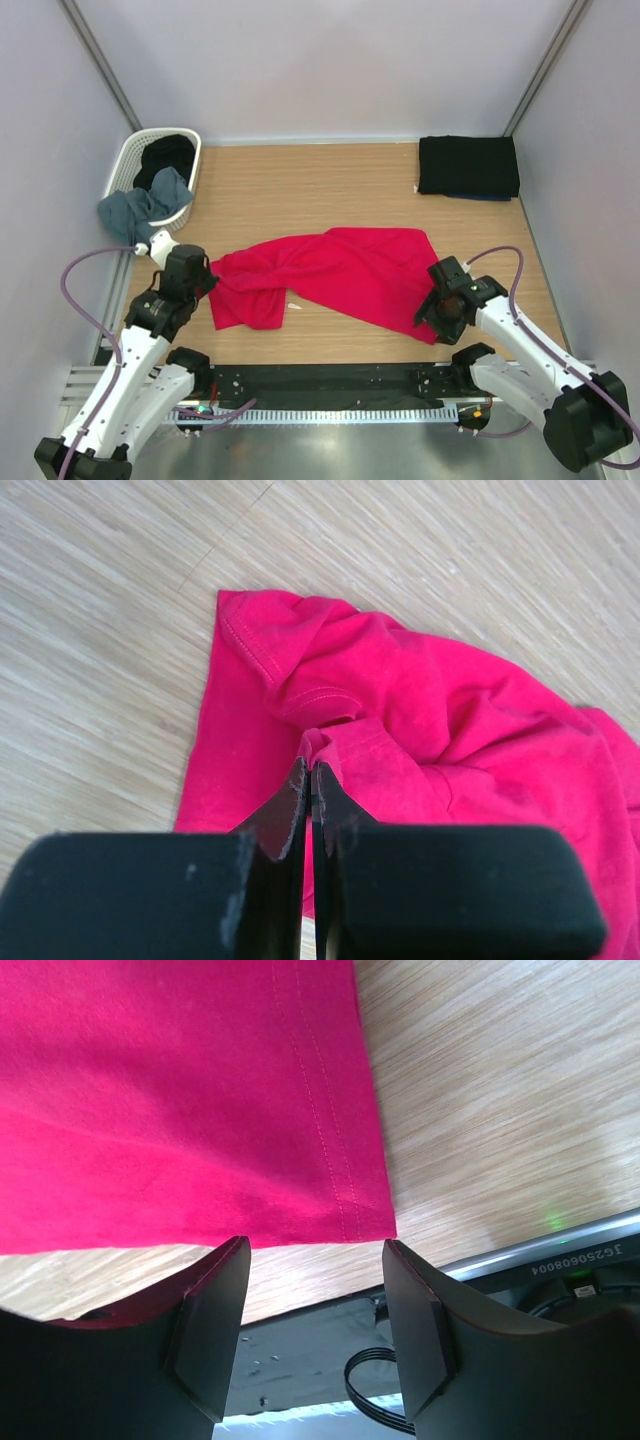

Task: Fold and stack the t-shirts
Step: Flatten the tshirt out

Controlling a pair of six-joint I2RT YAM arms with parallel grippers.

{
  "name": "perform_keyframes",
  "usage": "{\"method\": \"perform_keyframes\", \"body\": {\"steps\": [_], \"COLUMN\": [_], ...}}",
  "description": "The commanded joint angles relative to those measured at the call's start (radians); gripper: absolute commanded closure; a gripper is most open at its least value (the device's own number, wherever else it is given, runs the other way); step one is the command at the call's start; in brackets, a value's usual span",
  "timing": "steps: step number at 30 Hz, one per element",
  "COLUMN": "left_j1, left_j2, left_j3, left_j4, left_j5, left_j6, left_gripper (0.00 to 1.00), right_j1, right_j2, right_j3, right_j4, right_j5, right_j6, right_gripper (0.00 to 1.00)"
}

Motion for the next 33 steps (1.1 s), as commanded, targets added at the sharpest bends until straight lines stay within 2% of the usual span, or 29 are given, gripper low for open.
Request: {"method": "perform_keyframes", "body": {"steps": [1,4,10,17,24,29,33], "left_j1": [0.004,0.004,0.004,0.004,0.006,0.016,0.038], "left_j2": [-0.026,-0.043,-0.060,0.009,0.053,0.093,0.112], "left_j3": [0.000,0.003,0.002,0.042,0.066,0.088,0.097], "left_j4": [0.037,0.033,0.034,0.088,0.141,0.143,0.149], "left_j5": [-0.007,-0.007,-0.001,-0.001,-0.047,-0.084,-0.083], "left_j6": [0.013,0.013,0.016,0.038,0.046,0.053,0.072], "left_gripper": [1.00,1.00,1.00,1.00,1.00,1.00,1.00], "right_j1": [0.007,0.006,0.007,0.007,0.027,0.055,0.055], "right_j2": [-0.036,-0.054,0.022,0.213,0.448,0.627,0.734], "right_j3": [-0.005,-0.011,0.011,0.012,0.093,0.210,0.331], "right_j4": [0.003,-0.021,-0.024,0.085,0.278,0.416,0.424], "right_j5": [0.039,0.045,0.036,0.081,0.030,0.016,0.024], "right_j6": [0.085,0.176,0.167,0.099,0.050,0.054,0.010], "right_gripper": [0.38,0.38,0.38,0.39,0.39,0.38,0.36]}}
